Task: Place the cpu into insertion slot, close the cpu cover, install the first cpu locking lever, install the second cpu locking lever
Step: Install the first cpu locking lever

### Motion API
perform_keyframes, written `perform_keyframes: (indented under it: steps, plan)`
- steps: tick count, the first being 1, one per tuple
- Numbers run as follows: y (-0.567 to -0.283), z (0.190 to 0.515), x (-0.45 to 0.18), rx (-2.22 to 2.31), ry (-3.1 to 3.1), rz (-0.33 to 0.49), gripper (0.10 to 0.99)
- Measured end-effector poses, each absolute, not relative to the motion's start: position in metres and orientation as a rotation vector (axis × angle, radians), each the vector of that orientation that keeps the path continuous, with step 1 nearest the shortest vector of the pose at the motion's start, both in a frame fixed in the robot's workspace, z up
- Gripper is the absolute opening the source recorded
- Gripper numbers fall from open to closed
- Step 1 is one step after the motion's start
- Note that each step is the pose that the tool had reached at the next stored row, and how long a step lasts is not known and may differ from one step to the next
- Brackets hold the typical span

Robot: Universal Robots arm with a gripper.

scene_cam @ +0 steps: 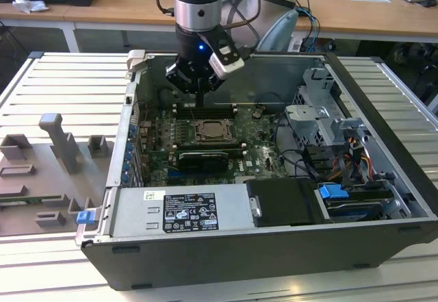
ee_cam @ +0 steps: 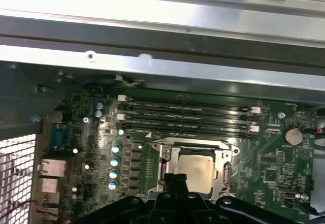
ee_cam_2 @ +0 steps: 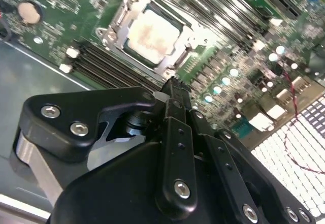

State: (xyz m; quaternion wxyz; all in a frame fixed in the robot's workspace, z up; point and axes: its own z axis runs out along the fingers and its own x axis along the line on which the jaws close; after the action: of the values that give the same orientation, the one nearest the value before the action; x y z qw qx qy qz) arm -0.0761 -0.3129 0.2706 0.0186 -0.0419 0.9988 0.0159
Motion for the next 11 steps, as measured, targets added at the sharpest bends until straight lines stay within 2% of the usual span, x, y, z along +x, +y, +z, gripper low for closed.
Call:
perform_keyframes:
  steps: [11]
  plan:
    - [-0.310,0.261,-0.108,-0.130,3.101,0.049,0.106]
